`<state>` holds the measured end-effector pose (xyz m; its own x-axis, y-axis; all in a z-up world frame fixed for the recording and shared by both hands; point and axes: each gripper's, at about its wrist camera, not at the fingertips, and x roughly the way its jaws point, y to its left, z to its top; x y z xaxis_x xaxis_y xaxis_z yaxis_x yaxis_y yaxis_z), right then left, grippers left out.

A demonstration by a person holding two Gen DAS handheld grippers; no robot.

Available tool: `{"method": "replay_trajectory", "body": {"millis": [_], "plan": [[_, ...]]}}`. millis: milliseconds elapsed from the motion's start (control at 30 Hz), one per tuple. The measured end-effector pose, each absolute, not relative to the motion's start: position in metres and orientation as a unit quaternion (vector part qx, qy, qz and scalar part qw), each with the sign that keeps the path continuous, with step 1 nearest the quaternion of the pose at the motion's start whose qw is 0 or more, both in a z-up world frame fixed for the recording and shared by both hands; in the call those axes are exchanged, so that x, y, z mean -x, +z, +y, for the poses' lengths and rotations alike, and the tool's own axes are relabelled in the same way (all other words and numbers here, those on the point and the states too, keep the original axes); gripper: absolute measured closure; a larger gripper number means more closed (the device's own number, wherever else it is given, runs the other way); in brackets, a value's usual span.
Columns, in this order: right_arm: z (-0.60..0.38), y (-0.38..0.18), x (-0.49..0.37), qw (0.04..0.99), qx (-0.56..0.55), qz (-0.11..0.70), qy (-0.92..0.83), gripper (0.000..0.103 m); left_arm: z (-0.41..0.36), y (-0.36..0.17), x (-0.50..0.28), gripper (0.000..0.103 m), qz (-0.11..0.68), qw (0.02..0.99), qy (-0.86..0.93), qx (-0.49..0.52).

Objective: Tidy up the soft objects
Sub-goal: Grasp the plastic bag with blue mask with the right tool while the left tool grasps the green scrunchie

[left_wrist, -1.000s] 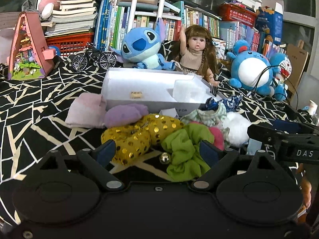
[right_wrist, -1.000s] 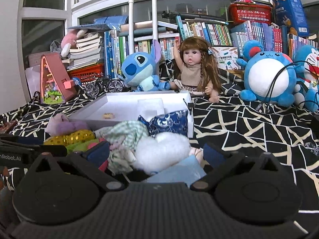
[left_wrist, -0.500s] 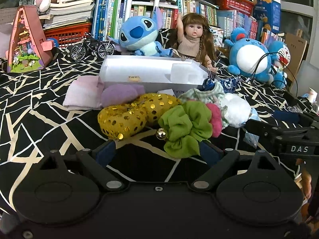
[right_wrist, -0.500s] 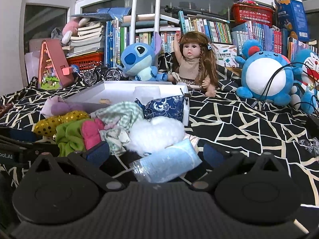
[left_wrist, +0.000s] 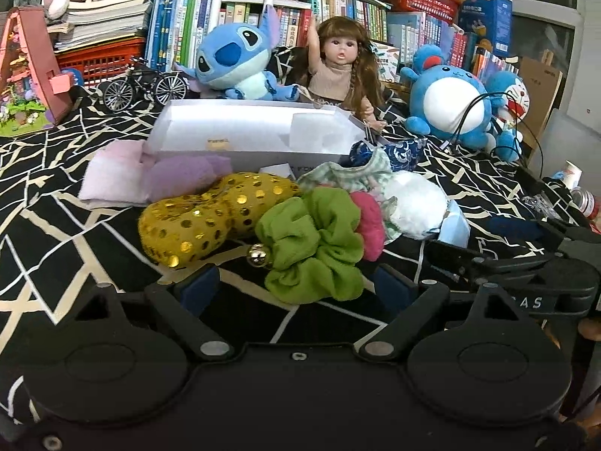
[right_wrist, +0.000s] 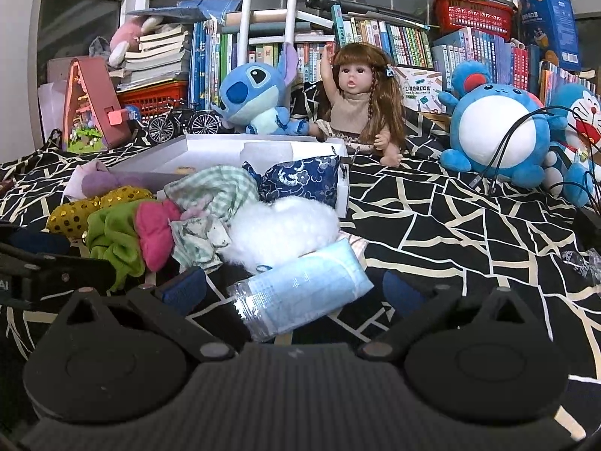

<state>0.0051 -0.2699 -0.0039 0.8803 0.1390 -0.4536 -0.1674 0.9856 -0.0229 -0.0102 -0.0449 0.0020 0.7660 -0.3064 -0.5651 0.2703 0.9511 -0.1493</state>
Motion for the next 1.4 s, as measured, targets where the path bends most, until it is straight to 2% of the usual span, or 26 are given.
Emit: {"method": "replay_trajectory", "body": {"millis": [133, 467, 667, 833, 900, 967, 1067, 1400], "plan": [[-0.269, -0.004, -0.007, 0.969, 0.04, 0.232, 0.08, 0.0, -0.049, 0.001, 0.002, 0.016, 0.312, 0.936, -0.157, 0.04], [-0.27, -0.007, -0.015, 0.968, 0.043, 0.236, 0.076, 0.0, -0.054, -0.002, -0.011, 0.029, 0.319, 0.932, -0.164, 0.053], [-0.274, -0.009, -0.024, 0.967, 0.036, 0.241, 0.075, 0.0, -0.055, -0.004, -0.013, 0.031, 0.318, 0.933, -0.162, 0.05], [-0.273, -0.012, -0.029, 0.963, 0.036, 0.252, 0.083, 0.005, -0.056, -0.004, -0.014, 0.033, 0.316, 0.934, -0.16, 0.047], [-0.272, -0.014, -0.03, 0.962, 0.036, 0.257, 0.085, 0.007, -0.057, -0.005, -0.014, 0.044, 0.312, 0.936, -0.159, 0.041], [-0.271, -0.014, -0.028, 0.962, 0.036, 0.257, 0.087, 0.013, -0.057, -0.005, -0.013, 0.055, 0.309, 0.937, -0.16, 0.038], [-0.271, -0.013, -0.024, 0.962, 0.038, 0.256, 0.088, 0.016, -0.058, -0.002, -0.007, 0.065, 0.3, 0.939, -0.162, 0.033], [-0.273, 0.006, -0.013, 0.967, 0.035, 0.241, 0.076, 0.017, -0.047, 0.023, 0.009, 0.072, 0.279, 0.944, -0.172, 0.041]]}}
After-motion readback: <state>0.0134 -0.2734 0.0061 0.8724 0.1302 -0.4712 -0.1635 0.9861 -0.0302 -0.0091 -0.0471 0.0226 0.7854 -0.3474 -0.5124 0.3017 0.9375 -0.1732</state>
